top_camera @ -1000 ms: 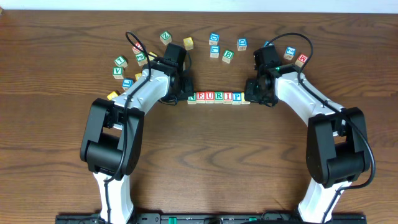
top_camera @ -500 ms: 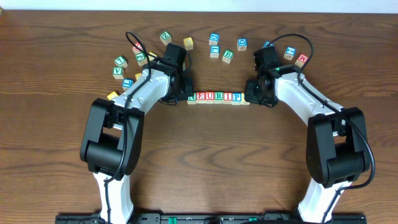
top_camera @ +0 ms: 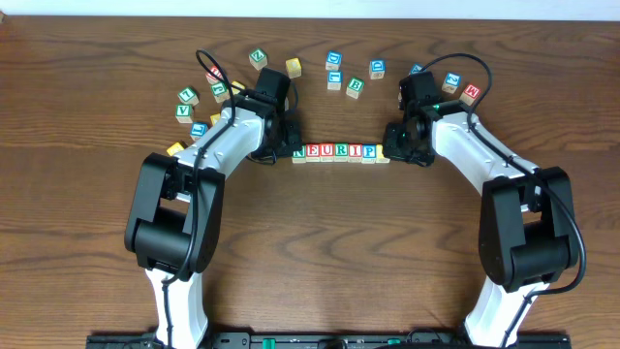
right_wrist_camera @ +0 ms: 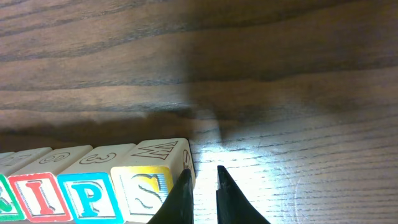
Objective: Spell out NEURIPS
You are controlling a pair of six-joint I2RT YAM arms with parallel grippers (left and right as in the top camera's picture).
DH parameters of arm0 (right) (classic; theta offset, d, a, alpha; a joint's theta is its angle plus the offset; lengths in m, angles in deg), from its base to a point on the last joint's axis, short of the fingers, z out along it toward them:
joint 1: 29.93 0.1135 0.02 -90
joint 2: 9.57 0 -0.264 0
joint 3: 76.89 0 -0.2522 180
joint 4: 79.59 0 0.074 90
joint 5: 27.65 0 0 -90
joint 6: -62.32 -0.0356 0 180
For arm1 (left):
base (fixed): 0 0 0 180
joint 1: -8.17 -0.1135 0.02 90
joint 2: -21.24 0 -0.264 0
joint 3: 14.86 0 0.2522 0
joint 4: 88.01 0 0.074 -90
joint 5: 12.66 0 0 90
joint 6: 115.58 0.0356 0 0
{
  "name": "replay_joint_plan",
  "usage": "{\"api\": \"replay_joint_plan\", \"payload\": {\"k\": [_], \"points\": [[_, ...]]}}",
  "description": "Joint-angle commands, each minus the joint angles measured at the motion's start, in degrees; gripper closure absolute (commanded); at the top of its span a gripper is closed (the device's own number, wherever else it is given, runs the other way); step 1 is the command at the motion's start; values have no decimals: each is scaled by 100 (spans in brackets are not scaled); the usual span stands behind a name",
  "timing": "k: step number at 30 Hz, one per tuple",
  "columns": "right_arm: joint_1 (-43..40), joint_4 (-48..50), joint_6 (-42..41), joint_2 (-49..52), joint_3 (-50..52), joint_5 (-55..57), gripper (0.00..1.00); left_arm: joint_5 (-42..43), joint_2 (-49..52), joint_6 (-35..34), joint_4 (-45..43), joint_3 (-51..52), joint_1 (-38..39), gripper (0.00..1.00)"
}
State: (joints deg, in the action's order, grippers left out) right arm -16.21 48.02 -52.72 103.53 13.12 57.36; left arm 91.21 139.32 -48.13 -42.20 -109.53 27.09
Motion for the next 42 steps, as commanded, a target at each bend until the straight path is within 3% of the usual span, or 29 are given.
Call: {"api": "replay_joint_plan", "payload": {"k": [1,10,42], "points": [[9,-15,-61,-39,15,-208,90,192,-92,2,83,-57,9,92],[-26,-133,76,-48,15,-142,85,151,-92,173,170,-76,-42,92],[-330,-20,155,-122,15,-98,88,-63,-92,540,262,-234,-387,92]]}}
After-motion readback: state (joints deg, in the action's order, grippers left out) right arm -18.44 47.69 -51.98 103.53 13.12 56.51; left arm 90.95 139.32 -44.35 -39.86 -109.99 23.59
